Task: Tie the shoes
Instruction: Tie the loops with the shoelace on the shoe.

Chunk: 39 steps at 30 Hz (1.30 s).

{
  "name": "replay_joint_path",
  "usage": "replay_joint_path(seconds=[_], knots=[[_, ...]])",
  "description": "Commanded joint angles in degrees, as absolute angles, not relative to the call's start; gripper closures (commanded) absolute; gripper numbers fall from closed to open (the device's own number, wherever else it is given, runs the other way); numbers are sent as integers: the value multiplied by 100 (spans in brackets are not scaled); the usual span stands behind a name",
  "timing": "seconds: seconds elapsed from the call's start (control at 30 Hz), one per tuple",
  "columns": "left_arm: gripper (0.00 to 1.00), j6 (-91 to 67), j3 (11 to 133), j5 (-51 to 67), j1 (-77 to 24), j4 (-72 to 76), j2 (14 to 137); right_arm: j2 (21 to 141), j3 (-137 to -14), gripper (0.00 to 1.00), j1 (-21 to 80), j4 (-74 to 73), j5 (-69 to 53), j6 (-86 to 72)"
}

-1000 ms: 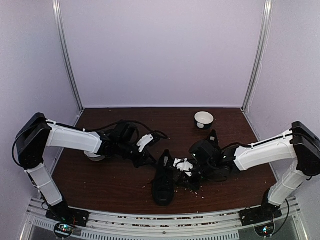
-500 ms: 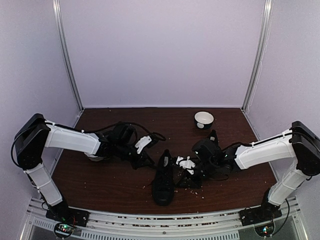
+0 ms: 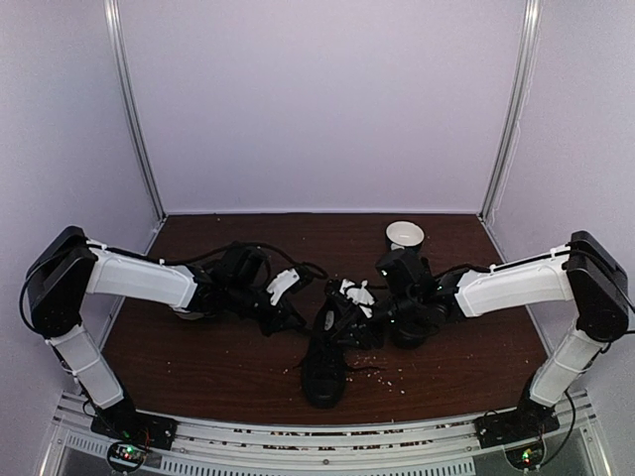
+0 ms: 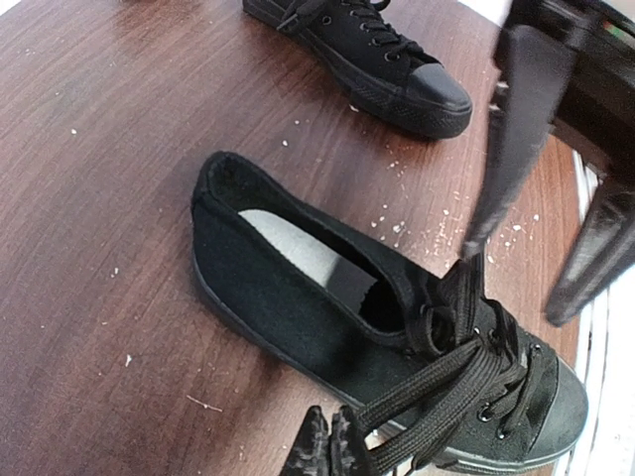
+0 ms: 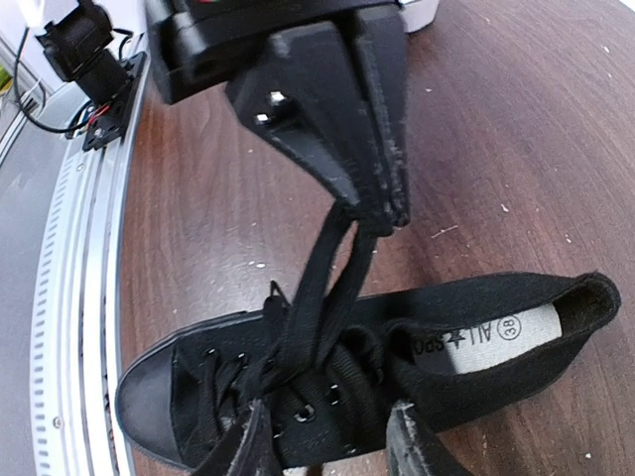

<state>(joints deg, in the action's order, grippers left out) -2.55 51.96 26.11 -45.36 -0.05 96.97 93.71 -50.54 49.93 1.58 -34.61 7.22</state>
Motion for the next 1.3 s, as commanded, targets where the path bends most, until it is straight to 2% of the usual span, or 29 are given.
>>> replay_joint_path(seconds=[0.0,0.2,0.33,0.43,0.5,0.53,0.6,0.7,0.77,0.83,0.87,0.9,0.93,1.1,1.27], knots=[[100,-121,5124,2701,-4500,252,9517,9664,-5304,63,4917,336,-3599,703],[100,-28,5106,2729,-4502,279,9493,9782,-5379,71,4917,179,-3629,797],[100,169,5009,2977,-4504,450,9408,9769,-5353,88,4914,112,-3658,801],[100,438,4732,3243,-4510,865,9155,9735,-5334,96,4915,98,-3709,801],[69,724,4564,3250,-4521,1085,8954,9732,-5351,98,4911,86,-3753,790],[58,911,4510,3198,-4535,1131,8865,9736,-5360,98,4916,94,-3780,778],[50,1338,4464,3122,-4561,1123,8699,9730,-5374,99,4915,99,-3833,755],[44,2087,4244,3432,-4594,1343,8410,9701,-5358,100,4920,119,-3884,715],[35,2701,4033,3605,-4664,1570,8252,9686,-5335,100,4922,145,-3914,689],[28,3279,4190,3304,-4853,1208,8321,9673,-5320,100,4917,178,-3949,646],[21,3515,4366,3109,-4953,922,8445,9666,-5318,100,4920,195,-3958,629],[10,3692,4535,2917,-5091,654,8582,9667,-5303,100,4916,219,-3969,606],[4,3845,4645,2750,-5189,490,8731,9661,-5300,100,4915,244,-3980,584],[3,4073,4596,2161,-5484,1074,9117,9653,-5300,100,4918,292,-4040,522],[15,3917,4908,1983,-5539,999,9545,9635,-5286,100,4916,303,-4038,507]])
